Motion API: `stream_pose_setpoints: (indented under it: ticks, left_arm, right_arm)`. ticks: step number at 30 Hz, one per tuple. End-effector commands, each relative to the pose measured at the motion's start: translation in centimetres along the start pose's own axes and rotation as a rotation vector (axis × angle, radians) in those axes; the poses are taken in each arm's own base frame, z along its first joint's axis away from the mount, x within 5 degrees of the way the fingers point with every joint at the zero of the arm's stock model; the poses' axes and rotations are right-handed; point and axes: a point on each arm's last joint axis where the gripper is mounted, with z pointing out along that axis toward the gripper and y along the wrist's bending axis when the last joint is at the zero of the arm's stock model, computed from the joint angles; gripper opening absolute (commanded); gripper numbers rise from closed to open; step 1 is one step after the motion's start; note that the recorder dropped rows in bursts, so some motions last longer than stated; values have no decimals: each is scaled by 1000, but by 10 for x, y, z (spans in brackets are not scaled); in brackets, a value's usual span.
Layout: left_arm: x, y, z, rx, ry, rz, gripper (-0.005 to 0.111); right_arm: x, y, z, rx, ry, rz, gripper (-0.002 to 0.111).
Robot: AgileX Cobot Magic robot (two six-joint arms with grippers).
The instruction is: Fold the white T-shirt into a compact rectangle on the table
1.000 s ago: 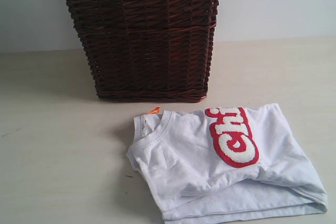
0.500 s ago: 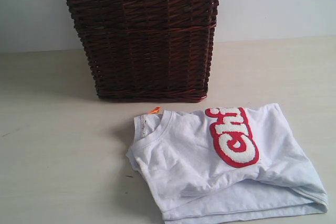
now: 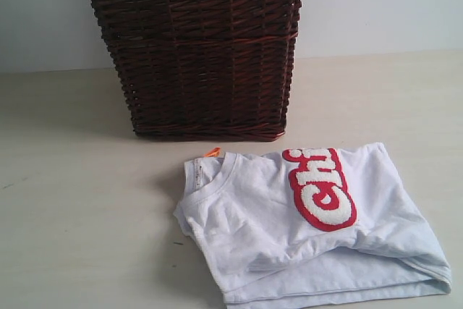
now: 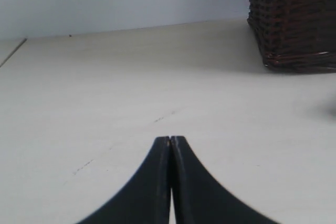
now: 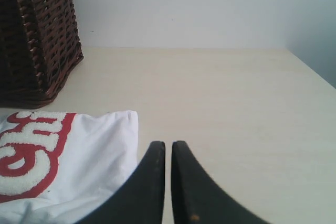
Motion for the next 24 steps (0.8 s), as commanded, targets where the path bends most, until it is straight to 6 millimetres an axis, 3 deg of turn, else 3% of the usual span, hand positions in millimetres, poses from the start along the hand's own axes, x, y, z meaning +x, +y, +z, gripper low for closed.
stream_pose_setpoints:
  ticks: [1, 24]
  left_arm:
    - [-1, -4, -1, 65, -13, 8, 2]
    - [-2, -6, -2, 113, -24, 34, 2]
  right_arm:
    - [1, 0, 0, 8, -6, -13, 7]
    - [1, 0, 0, 8, -6, -13, 7]
